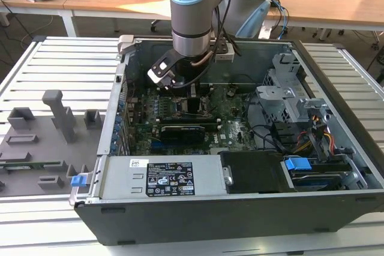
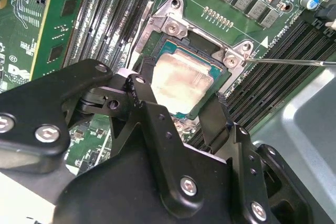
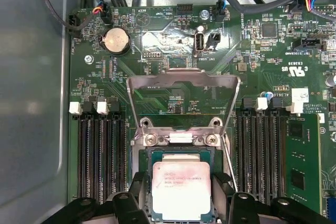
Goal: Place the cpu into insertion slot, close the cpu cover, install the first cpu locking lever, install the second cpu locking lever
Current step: 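Place the cpu into insertion slot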
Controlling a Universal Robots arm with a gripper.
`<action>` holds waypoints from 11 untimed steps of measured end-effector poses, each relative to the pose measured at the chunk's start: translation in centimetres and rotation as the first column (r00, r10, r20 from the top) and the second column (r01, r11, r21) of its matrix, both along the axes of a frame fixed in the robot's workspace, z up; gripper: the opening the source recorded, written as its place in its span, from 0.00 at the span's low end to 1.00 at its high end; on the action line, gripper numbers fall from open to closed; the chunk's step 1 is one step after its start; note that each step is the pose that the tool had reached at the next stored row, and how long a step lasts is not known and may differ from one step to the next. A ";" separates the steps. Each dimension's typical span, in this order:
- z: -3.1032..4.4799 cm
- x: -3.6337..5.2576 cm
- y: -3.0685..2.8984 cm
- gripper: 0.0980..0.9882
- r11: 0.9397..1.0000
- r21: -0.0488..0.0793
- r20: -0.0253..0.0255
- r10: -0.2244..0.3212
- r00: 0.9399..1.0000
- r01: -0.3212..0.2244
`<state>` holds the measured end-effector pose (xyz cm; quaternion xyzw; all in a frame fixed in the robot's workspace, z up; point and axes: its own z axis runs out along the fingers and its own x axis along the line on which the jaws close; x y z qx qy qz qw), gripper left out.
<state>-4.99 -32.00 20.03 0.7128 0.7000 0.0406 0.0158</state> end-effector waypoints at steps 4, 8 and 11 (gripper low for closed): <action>0.08 0.06 -0.01 0.58 1.000 0.000 0.000 0.000 1.000 0.000; 0.62 0.06 0.00 0.58 1.000 0.000 0.000 0.000 1.000 0.000; 0.90 0.06 0.01 0.58 1.000 0.000 0.000 0.000 1.000 0.000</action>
